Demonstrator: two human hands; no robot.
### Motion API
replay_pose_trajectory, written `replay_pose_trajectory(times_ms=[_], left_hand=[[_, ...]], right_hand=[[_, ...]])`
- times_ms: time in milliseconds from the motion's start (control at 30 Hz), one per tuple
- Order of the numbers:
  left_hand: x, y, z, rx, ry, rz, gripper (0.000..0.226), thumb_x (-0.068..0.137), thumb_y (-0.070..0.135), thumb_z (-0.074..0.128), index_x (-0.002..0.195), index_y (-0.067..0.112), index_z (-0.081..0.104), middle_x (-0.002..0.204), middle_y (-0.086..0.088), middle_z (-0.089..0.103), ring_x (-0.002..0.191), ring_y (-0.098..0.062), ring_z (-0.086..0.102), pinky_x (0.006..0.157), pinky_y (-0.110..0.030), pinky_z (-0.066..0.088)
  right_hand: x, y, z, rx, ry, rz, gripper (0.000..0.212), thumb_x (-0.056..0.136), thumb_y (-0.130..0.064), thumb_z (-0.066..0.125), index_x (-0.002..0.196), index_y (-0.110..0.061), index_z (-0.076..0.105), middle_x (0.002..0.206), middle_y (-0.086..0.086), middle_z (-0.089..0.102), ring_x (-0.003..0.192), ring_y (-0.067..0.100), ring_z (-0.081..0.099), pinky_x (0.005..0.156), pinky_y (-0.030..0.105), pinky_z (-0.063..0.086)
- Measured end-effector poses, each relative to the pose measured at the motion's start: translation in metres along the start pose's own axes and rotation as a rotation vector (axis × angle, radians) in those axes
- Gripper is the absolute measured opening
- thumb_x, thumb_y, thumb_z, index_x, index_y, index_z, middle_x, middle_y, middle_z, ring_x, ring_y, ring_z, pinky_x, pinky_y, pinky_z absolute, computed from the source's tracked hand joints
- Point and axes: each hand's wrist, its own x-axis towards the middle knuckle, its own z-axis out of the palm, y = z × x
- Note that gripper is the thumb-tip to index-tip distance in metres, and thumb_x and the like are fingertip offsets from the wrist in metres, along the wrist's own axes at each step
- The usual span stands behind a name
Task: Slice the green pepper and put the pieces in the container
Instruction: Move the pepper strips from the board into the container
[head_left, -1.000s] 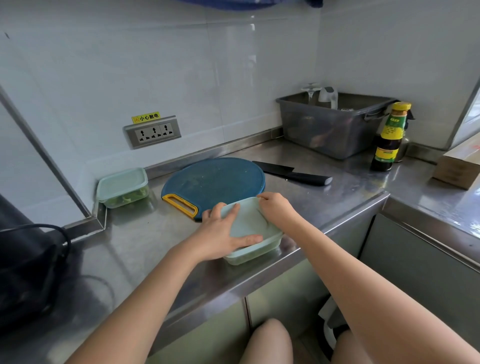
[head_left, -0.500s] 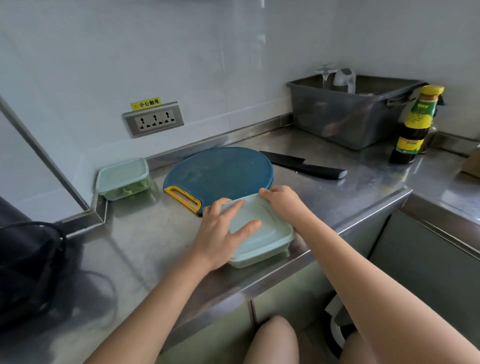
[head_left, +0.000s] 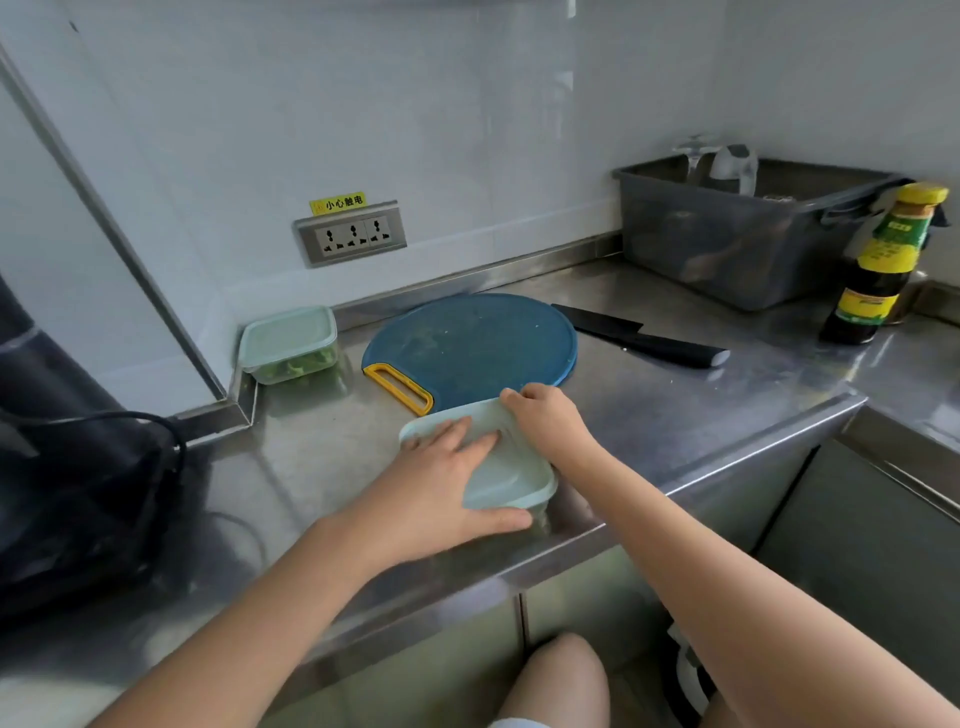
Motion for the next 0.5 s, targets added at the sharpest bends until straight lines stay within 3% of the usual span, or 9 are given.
replay_pose_trajectory(times_ms=[67,133,167,200,267,300,367,500], left_hand=[[-0.013,-0.019,-0.004,0.021,-0.052,-0.053,0.109,0.057,0.094,0.024,0.149,0.036,0.011,0.159,-0.003,0.002,0.146,-0.018,0.003,0.117,-0.036,0.005],[-0.023,-0.044,-0.01,-0.015,-0.074,-0.145,0.115,0.048,0.098,0.019,0.147,0.04,0.012,0.159,-0.003,0.003,0.146,-0.02,0.004,0.118,-0.035,0.007],[-0.026,-0.058,-0.012,-0.034,-0.072,-0.201,0.106,0.056,0.095,0.027,0.147,0.041,0.014,0.159,-0.003,0.004,0.145,-0.021,0.007,0.117,-0.034,0.01],[-0.028,-0.072,-0.013,-0.046,-0.06,-0.245,0.091,0.069,0.085,0.036,0.146,0.042,0.016,0.158,-0.003,0.006,0.145,-0.023,0.011,0.116,-0.034,0.013],[-0.027,-0.1,-0.016,-0.058,0.01,-0.294,0.068,0.084,0.063,0.045,0.145,0.041,0.022,0.157,-0.004,0.012,0.143,-0.023,0.018,0.114,-0.033,0.017],[-0.025,-0.114,-0.016,-0.068,0.041,-0.31,0.064,0.087,0.058,0.046,0.145,0.04,0.024,0.157,-0.005,0.014,0.143,-0.023,0.018,0.115,-0.034,0.016],[-0.02,-0.136,-0.02,-0.093,0.077,-0.331,0.059,0.091,0.052,0.045,0.145,0.038,0.025,0.157,-0.005,0.014,0.145,-0.022,0.012,0.117,-0.037,0.01],[-0.006,-0.165,-0.023,-0.123,0.1,-0.314,0.055,0.095,0.046,0.041,0.146,0.036,0.023,0.158,-0.004,0.011,0.146,-0.021,0.003,0.117,-0.041,0.001]], right_hand=[[-0.001,-0.009,0.011,-0.046,-0.052,-0.086,0.041,0.096,-0.03,0.039,0.059,-0.011,0.037,0.063,0.005,0.045,0.069,0.025,0.042,0.061,0.033,0.032],[0.004,-0.012,0.014,-0.223,-0.045,-0.252,0.03,0.094,-0.023,0.041,0.069,-0.01,0.051,0.076,0.009,0.053,0.075,0.027,0.048,0.067,0.033,0.036],[0.008,-0.012,0.014,-0.349,-0.033,-0.34,0.02,0.092,-0.017,0.043,0.086,-0.011,0.06,0.089,0.009,0.057,0.086,0.028,0.051,0.074,0.032,0.04],[0.014,-0.012,0.012,-0.484,-0.044,-0.414,0.024,0.09,-0.013,0.045,0.107,-0.013,0.062,0.106,0.008,0.057,0.101,0.028,0.051,0.086,0.033,0.04],[0.027,-0.01,0.005,-0.705,-0.148,-0.454,0.046,0.088,-0.012,0.05,0.134,-0.021,0.048,0.135,0.007,0.045,0.128,0.027,0.036,0.109,0.041,0.026],[0.033,-0.01,0.001,-0.788,-0.192,-0.447,0.052,0.089,-0.018,0.052,0.139,-0.025,0.041,0.143,0.008,0.037,0.135,0.027,0.027,0.113,0.049,0.016],[0.044,-0.009,-0.007,-0.885,-0.268,-0.422,0.057,0.091,-0.036,0.055,0.143,-0.032,0.033,0.148,0.009,0.03,0.139,0.029,0.021,0.111,0.06,0.004],[0.056,-0.011,-0.014,-1.035,-0.328,-0.436,0.059,0.089,-0.055,0.048,0.143,-0.036,0.032,0.133,0.006,0.045,0.127,0.025,0.041,0.109,0.064,0.007]])
